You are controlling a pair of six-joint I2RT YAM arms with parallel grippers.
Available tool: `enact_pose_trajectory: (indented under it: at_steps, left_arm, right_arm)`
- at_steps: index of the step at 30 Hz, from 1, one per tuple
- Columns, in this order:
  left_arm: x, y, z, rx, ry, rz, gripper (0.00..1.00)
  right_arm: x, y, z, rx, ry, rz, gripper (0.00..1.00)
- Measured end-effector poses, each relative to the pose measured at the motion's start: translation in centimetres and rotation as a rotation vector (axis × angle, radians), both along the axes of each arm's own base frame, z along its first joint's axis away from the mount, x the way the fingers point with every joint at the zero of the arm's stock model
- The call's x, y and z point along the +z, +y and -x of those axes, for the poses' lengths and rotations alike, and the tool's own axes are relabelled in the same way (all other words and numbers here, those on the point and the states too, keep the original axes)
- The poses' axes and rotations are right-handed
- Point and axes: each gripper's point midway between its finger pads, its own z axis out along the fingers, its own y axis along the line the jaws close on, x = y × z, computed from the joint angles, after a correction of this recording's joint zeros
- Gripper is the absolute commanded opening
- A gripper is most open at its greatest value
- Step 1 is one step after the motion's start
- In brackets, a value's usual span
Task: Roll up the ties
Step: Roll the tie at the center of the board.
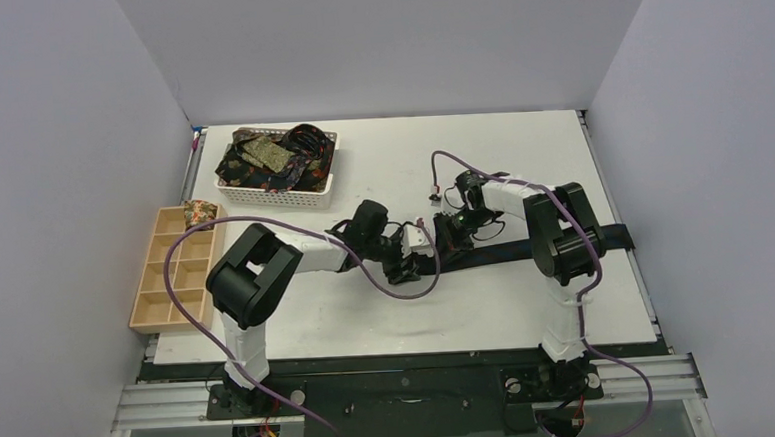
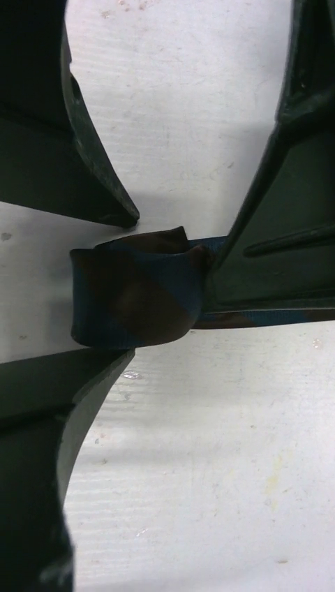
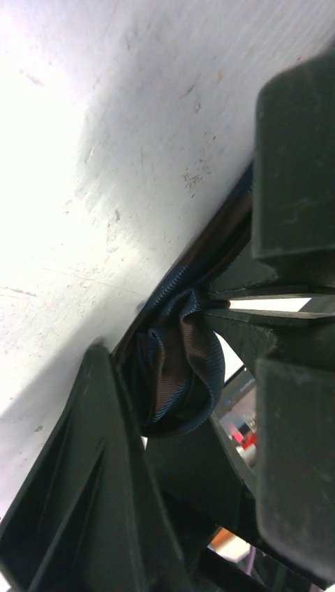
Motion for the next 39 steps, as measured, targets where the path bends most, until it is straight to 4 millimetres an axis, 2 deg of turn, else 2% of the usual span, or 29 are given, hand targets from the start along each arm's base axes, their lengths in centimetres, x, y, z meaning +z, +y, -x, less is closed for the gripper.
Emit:
enact_pose_trajectory:
  at_steps: [7,10,16,21,25,29,39]
  left_arm:
    - [0.1,3.3,1.7,0.067,0.036,-0.014,0.64]
    - [0.1,3.6,1.7,0.088,0.031,-0.013,0.63]
    - [0.1,2.9,1.2,0.126,0.009,-0.012,0.63]
    - [0.2,1.9,0.5,0.127,-0.013,0.003,0.48]
    - [0.3,1.8,0.5,0.118,-0.022,0.003,0.41]
    - [0.8,1.3,0.5,0.108,-0.014,0.01,0.4]
    - [3.0,-1.4,0.3,0.098,0.016,0.066,0.36]
  right_arm:
    - [-0.6,0.1,0.2,-0.011,0.043,-0.011,0.0]
    - [-0.6,0.1,0.2,-0.011,0.046,-0.01,0.0]
    - [-0.6,0.1,0.2,-0.011,0.046,-0.01,0.0]
    - [-0.6,0.1,0.2,-0.01,0.045,-0.011,0.0]
    - [-0.6,0.1,0.2,-0.009,0.045,-0.011,0.0]
    - [-0.6,0.1,0.2,-0.009,0.048,-0.011,0.0]
    - [-0.6,0.2,0.2,-0.01,0.05,-0.012,0.0]
